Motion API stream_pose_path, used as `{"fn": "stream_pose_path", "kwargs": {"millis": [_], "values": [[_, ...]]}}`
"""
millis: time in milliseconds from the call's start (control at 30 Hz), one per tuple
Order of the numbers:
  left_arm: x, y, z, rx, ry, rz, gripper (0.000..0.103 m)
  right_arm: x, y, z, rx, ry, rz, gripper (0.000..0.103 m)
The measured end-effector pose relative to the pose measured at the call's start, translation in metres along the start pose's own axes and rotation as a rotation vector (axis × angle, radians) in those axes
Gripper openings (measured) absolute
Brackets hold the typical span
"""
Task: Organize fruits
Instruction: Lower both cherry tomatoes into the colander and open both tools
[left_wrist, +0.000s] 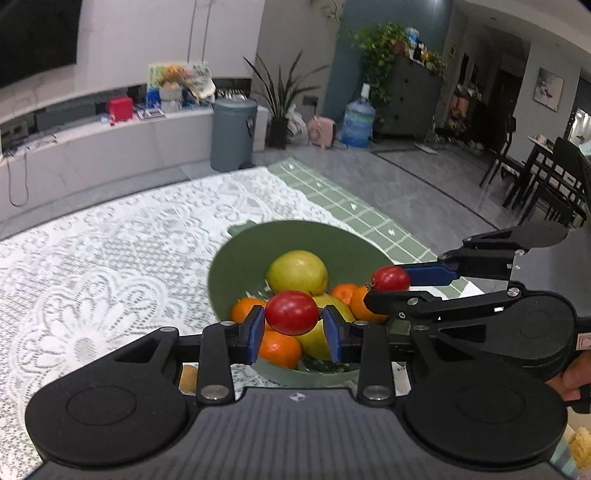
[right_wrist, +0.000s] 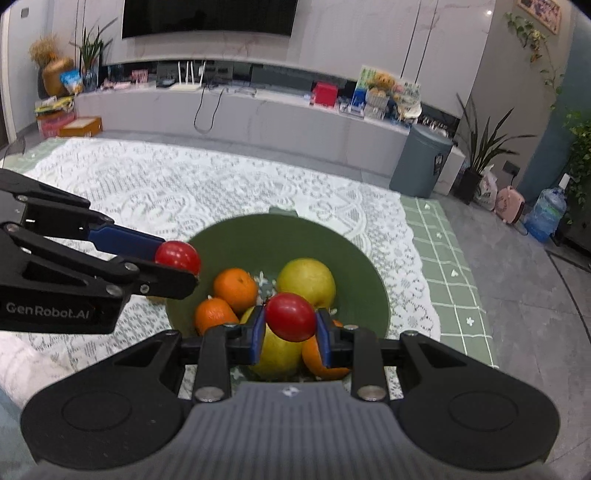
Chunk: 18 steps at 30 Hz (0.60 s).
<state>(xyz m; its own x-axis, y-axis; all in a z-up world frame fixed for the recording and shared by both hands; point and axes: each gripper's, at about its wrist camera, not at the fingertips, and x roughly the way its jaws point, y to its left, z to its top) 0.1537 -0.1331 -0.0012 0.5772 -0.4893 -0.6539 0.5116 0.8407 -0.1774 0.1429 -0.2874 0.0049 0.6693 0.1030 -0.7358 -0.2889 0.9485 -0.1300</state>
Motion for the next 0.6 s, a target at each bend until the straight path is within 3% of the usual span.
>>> {"fn": "stream_pose_path", "kwargs": {"millis": [267,600], "values": [[0.022,0.004,0.002,-0.005,0.111,-0.048,0.039,0.022,-0.01,0.004,0.006,0.119,0.047,0.025],[0.04,0.009,0.002,-0.02,0.206,-0.078,0.039,0.039,-0.014,0.005,0.007,0.208,0.09,0.026]]}}
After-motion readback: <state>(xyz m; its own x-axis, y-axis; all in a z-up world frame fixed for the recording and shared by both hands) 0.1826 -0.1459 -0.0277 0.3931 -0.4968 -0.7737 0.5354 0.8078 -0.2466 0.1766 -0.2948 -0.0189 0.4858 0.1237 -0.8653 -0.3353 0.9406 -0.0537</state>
